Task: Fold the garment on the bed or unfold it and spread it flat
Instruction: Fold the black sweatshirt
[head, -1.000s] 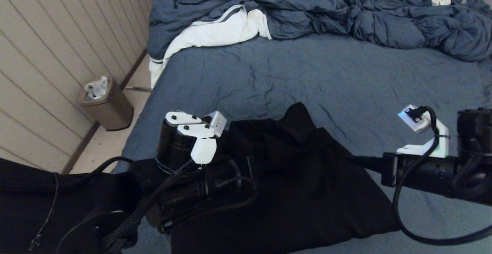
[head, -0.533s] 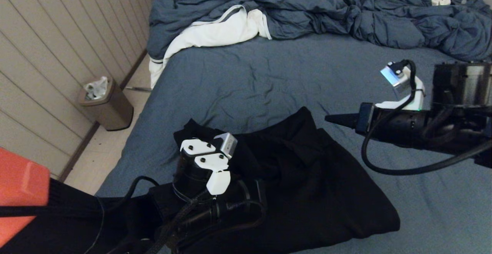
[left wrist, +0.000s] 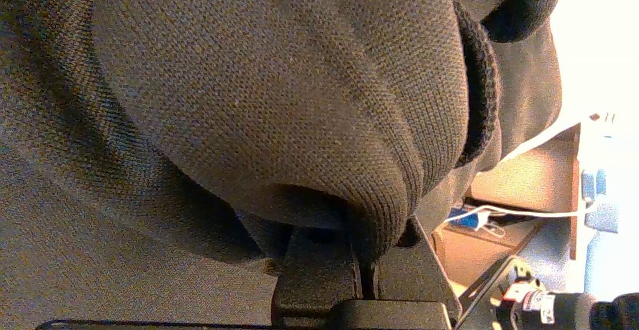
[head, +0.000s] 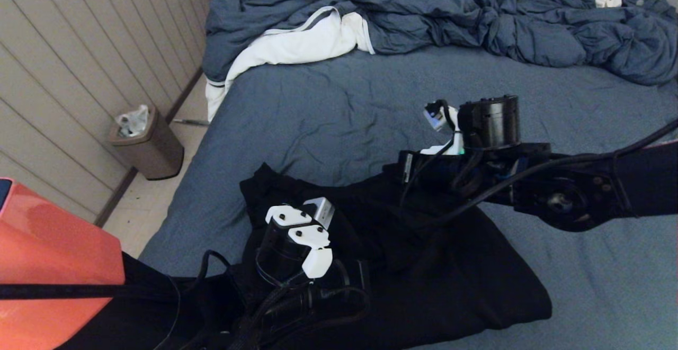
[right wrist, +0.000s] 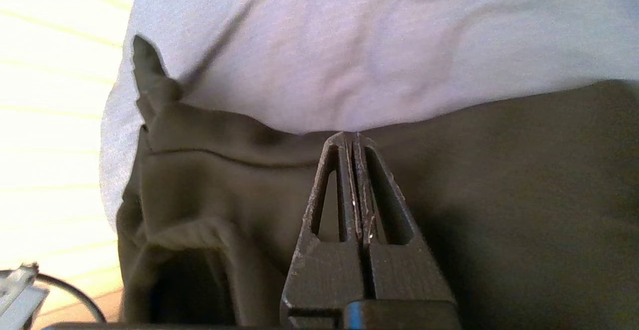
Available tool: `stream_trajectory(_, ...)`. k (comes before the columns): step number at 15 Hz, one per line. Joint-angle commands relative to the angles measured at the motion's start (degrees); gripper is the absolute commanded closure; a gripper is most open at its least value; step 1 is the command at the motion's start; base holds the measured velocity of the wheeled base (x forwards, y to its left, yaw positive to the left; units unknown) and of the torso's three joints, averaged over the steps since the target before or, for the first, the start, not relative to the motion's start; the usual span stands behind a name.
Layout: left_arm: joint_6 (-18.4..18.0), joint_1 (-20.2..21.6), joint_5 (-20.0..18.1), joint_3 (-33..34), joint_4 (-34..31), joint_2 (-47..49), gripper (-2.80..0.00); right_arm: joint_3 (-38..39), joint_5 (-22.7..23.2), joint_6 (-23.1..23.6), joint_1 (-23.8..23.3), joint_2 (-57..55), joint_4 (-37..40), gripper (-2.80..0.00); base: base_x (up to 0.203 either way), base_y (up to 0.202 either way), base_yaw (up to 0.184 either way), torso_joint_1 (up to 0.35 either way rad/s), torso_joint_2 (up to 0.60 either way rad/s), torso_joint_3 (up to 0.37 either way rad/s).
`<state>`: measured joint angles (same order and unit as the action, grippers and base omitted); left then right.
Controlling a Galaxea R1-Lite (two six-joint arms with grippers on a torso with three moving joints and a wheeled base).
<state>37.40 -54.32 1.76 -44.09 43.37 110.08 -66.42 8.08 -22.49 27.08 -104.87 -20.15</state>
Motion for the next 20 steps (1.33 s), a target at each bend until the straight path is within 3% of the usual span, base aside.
stream_trajectory(1,0.3,0.0,0.1,0.0,0.3,0.5,0.00,-1.6,-0.6,-0.1,1.7,-3.5,0.0,0.00,0.000,0.000,0.000,0.000,0.00,0.000)
stream_trajectory(9,0.0,0.1,0.1,-0.4,-0.7,0.4,0.00,2.5,-1.1,0.9,7.5,-4.6,-0.7,0.00,0.000,0.000,0.000,0.000,0.00,0.000)
stream_trajectory(10,0.0,0.1,0.1,-0.4,-0.7,0.4,-2.80,2.3,-1.1,1.0,7.5,-4.6,-0.7,0.00,0.000,0.000,0.000,0.000,0.00,0.000)
stream_trajectory(13,0.2,0.1,0.2,-1.6,-4.5,-0.4,-2.80,2.3,-1.0,1.2,7.5,-4.8,-0.8,0.00,0.000,0.000,0.000,0.000,0.00,0.000)
stream_trajectory(17,-0.4,1.8,0.2,-0.5,-4.6,-8.4,-2.80,2.3,-0.9,1.1,7.3,-4.8,-0.8,0.00,0.000,0.000,0.000,0.000,0.00,0.000)
stream_trajectory(20,-3.6,5.5,-0.1,0.2,-6.0,-18.2,-2.80,2.2,-0.9,1.1,7.3,-4.8,-0.8,0.00,0.000,0.000,0.000,0.000,0.00,0.000)
